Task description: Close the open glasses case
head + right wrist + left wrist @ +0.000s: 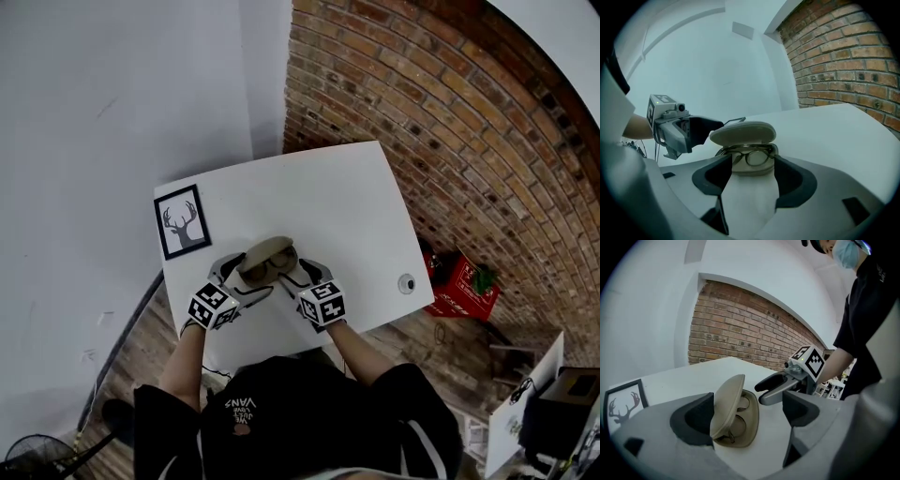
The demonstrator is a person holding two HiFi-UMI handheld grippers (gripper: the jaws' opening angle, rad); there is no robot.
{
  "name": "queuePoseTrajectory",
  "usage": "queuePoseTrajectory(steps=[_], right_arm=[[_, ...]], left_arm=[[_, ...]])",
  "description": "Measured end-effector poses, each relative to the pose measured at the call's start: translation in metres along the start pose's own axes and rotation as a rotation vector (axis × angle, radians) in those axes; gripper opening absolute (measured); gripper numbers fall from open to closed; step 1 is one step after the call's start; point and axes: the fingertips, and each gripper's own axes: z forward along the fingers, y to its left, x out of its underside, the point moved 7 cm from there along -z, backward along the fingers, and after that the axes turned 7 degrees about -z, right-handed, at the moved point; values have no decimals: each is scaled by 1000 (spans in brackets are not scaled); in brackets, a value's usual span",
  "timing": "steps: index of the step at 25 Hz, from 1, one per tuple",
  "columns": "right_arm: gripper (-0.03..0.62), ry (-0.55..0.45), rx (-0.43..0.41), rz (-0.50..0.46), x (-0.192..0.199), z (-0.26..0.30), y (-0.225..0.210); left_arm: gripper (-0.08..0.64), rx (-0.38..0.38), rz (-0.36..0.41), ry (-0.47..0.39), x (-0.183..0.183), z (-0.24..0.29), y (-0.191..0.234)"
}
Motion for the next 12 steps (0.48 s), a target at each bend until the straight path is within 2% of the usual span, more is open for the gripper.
queuePoseTrajectory(steps=[6, 12], right_arm=[[256, -61, 14, 33, -15, -16, -11], [241, -91, 11, 8, -26, -21, -13]], left_arm=[[451, -19, 28, 15, 13, 2, -14], [445, -35, -9, 15, 25, 2, -27]])
